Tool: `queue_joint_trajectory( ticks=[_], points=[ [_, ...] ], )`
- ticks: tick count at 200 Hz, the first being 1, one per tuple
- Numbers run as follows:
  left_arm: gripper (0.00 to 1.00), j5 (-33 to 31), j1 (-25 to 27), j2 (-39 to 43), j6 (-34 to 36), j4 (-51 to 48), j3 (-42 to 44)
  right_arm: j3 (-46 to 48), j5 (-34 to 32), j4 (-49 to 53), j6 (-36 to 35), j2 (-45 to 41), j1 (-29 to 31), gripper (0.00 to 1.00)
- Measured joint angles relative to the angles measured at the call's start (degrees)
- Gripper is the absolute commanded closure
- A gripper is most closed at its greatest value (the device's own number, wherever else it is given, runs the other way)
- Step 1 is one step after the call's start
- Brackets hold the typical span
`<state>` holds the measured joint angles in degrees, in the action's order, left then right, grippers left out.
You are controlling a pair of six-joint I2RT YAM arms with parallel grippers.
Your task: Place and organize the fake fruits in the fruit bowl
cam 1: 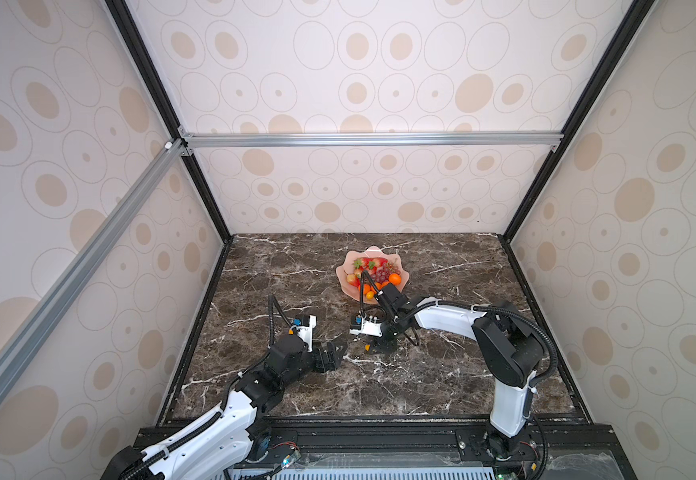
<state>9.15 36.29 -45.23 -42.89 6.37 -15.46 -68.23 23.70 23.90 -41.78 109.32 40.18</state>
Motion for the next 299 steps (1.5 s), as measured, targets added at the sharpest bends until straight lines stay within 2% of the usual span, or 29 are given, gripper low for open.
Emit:
queue_joint_trajectory(
  ticks=[88, 189, 261, 299],
  points=[
    [0.02, -0.1, 0.0, -0.8, 0.0, 0.2, 0.0, -0.7, -1.2, 1.0, -0.2, 0.9, 0.4, 0.52],
    [0.02, -0.5, 0.0, -0.9, 0.0, 0.4, 0.0, -1.0, -1.6, 1.4, -0.5, 1.2, 0.7, 0.63],
    [0.02, -0.8, 0.0, -1.4, 0.0, 0.5, 0.0, -1.0, -1.7, 1.4, -0.8, 1.1, 0.7, 0.65],
    [0.02, -2.9, 0.0, -0.8, 0.3, 0.6, -0.2, 1.4, 0.1, -0.9, -0.4, -3.6, 0.4, 0.66]
  ],
)
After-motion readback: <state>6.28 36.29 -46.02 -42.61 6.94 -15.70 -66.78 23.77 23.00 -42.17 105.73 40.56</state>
